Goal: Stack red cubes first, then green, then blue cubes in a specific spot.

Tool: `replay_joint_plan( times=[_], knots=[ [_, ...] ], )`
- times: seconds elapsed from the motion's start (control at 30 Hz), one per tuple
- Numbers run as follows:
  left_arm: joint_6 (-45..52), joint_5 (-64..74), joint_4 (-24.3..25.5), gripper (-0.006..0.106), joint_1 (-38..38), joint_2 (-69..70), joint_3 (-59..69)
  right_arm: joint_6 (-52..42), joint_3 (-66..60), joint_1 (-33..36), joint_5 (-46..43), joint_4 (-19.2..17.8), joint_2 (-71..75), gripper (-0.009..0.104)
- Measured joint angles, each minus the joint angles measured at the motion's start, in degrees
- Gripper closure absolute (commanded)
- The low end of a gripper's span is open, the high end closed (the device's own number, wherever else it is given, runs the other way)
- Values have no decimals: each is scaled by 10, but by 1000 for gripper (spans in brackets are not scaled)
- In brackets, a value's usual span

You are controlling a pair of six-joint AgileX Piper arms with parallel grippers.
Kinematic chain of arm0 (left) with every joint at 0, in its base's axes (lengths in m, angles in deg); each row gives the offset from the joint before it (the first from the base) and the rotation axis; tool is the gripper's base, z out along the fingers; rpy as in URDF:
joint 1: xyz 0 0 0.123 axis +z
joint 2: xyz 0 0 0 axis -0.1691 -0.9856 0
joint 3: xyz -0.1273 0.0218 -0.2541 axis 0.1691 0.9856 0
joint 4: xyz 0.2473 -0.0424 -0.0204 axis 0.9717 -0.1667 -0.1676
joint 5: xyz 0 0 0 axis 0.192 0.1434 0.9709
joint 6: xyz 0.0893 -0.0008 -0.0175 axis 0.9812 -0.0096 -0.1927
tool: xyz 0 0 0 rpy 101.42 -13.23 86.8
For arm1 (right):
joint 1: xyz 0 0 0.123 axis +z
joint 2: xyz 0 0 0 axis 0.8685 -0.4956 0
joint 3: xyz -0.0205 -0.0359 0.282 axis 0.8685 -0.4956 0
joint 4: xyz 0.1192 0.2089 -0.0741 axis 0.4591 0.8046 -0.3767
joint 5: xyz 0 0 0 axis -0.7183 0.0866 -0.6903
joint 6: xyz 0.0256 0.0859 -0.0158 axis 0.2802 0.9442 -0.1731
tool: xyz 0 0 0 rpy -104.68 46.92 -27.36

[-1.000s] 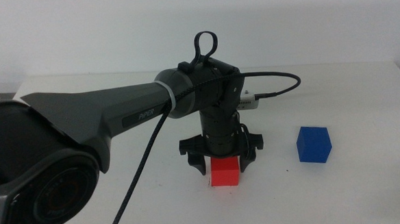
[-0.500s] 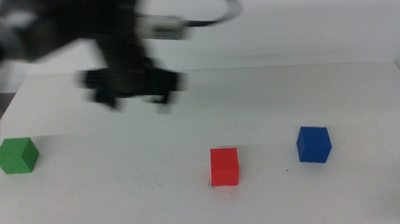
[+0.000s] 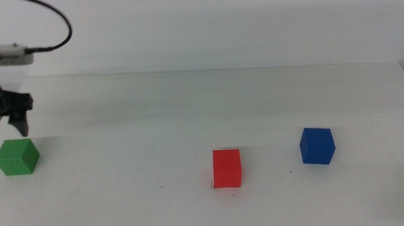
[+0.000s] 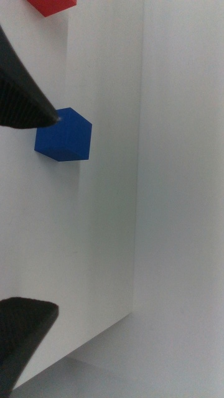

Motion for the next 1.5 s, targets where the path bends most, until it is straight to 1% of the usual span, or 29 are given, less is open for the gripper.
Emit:
replay_joint_plan(
  times=[0.23,0.57,0.67,0.73,0.77,0.83,0.9,1.0,1.03,1.07,1.1,1.17,1.27,1.4,1.5],
  knots=[
    [39,-30,-36,7,40,-41,2,0,0,0,0,0,0,2],
    [57,-81,-67,7,41,-101,2,0,0,0,0,0,0,2],
    [57,-98,-66,11,41,-119,2,0,0,0,0,0,0,2],
    [60,-108,-66,20,41,-128,2,0,0,0,0,0,0,2],
    [62,-111,-66,26,41,-132,2,0,0,0,0,0,0,2],
    [68,-112,-66,42,41,-134,2,0,0,0,0,0,0,2],
    [68,-106,-68,62,41,-130,2,0,0,0,0,0,0,2],
    [35,-82,-74,87,33,-108,2,0,0,0,0,0,0,2],
    [19,-72,-70,93,24,-97,2,0,0,0,0,0,0,2],
    [-9,-60,-61,99,6,-81,3,0,0,0,0,0,0,2],
    [-44,-49,-48,102,-21,-62,3,0,0,0,0,0,0,2],
    [-122,-31,-20,102,-100,-26,-3,0,0,0,0,0,0,2],
    [-246,-1,18,102,-238,-5,-38,0,0,0,0,0,0,2],
    [-367,18,24,102,-404,-24,-104,0,0,0,0,0,0,2],
    [-428,21,24,100,-486,-54,-133,0,0,0,0,0,0,2]
  ],
)
